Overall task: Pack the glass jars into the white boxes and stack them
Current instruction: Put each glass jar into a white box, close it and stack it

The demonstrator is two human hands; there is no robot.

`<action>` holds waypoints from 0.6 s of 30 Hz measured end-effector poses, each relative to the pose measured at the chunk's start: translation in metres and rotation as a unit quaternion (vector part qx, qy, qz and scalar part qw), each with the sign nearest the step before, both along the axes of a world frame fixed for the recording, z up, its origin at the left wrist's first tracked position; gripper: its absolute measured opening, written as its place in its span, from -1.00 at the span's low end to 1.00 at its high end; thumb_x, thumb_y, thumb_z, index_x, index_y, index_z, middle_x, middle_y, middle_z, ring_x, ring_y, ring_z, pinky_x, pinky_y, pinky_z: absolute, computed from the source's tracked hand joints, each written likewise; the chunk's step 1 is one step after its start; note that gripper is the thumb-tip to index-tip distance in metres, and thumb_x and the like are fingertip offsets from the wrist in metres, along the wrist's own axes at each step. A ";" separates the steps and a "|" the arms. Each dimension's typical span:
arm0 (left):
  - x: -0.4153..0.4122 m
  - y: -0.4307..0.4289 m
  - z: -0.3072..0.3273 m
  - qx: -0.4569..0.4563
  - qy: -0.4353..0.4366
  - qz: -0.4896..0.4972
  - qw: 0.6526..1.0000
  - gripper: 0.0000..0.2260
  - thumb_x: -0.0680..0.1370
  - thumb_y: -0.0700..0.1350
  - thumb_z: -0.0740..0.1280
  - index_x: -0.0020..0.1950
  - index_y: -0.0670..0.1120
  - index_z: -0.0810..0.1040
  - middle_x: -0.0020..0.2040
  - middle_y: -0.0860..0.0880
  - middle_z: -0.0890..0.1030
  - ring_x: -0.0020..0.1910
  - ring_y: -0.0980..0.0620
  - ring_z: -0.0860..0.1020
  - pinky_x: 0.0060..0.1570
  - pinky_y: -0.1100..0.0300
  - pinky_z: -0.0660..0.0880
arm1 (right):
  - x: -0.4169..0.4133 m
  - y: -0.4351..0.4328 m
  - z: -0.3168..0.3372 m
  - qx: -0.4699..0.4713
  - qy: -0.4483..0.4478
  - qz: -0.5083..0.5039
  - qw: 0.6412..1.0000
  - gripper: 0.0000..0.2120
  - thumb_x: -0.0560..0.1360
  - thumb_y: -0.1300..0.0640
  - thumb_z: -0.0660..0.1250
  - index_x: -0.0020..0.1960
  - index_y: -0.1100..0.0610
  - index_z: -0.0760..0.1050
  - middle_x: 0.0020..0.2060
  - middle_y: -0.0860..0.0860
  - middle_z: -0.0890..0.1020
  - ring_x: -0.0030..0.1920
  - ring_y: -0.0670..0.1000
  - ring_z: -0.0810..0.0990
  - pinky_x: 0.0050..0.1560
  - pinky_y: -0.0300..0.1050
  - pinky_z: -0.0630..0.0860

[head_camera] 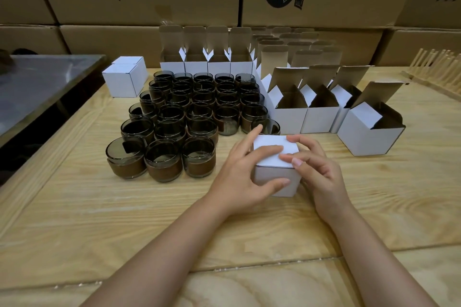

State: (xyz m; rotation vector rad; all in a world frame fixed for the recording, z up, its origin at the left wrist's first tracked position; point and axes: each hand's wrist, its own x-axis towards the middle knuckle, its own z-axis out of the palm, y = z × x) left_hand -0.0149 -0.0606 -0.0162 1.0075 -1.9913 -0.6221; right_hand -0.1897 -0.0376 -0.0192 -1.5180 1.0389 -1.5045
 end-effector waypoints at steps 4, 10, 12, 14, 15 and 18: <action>0.004 0.002 0.015 0.007 -0.025 0.008 1.000 -0.55 0.37 0.04 0.54 0.23 0.15 0.55 0.40 0.12 0.29 0.33 0.17 0.29 0.26 0.28 0.28 | 0.002 0.000 0.003 0.033 -0.096 -0.007 0.995 -0.72 0.46 0.09 0.21 -0.13 0.03 0.71 0.24 0.03 0.48 0.20 -0.06 0.53 0.09 -0.05 0.54; 0.041 0.023 0.067 -0.058 -0.035 -0.032 0.997 -0.49 0.31 0.04 0.57 0.23 0.17 0.54 0.25 0.05 0.36 0.25 0.16 0.36 0.23 0.43 0.26 | -0.002 -0.010 -0.001 0.046 -0.157 -0.066 0.984 -0.72 0.48 0.05 0.19 -0.07 0.12 0.65 0.04 0.17 0.65 0.01 0.14 0.59 0.00 0.04 0.51; 0.070 0.024 0.096 -0.100 -0.011 -0.017 0.995 -0.51 0.28 0.09 0.53 0.18 0.18 0.53 0.23 -0.01 0.42 0.25 0.16 0.40 0.21 0.42 0.31 | -0.001 -0.011 -0.003 0.056 -0.129 -0.037 0.989 -0.69 0.49 0.11 0.17 -0.13 0.13 0.68 -0.06 0.14 0.68 -0.05 0.14 0.60 0.01 0.06 0.50; 0.107 0.016 0.122 -0.106 0.029 0.021 0.994 -0.55 0.28 0.13 0.47 0.16 0.23 0.54 0.25 -0.03 0.45 0.27 0.16 0.42 0.15 0.35 0.41 | 0.000 -0.012 -0.006 0.057 -0.112 -0.020 0.992 -0.68 0.52 0.18 0.13 -0.11 0.18 0.67 -0.09 0.16 0.68 -0.08 0.16 0.60 0.01 0.09 0.49; 0.127 0.008 0.133 -0.101 0.047 0.047 0.993 -0.57 0.27 0.13 0.46 0.14 0.26 0.55 0.28 -0.04 0.46 0.29 0.12 0.43 0.15 0.27 0.46 | -0.001 -0.012 -0.007 0.056 -0.109 -0.016 0.992 -0.68 0.53 0.20 0.11 -0.09 0.22 0.65 -0.09 0.17 0.68 -0.10 0.16 0.60 0.01 0.08 0.49; 0.186 -0.024 0.149 -0.094 0.043 0.150 0.983 -0.56 0.28 0.06 0.53 0.14 0.24 0.57 0.31 0.00 0.48 0.29 0.00 0.44 0.25 -0.08 0.46 | -0.001 -0.012 -0.007 0.059 -0.083 -0.001 0.995 -0.70 0.49 0.16 0.15 -0.07 0.28 0.62 -0.10 0.19 0.68 -0.12 0.14 0.61 0.00 0.04 0.51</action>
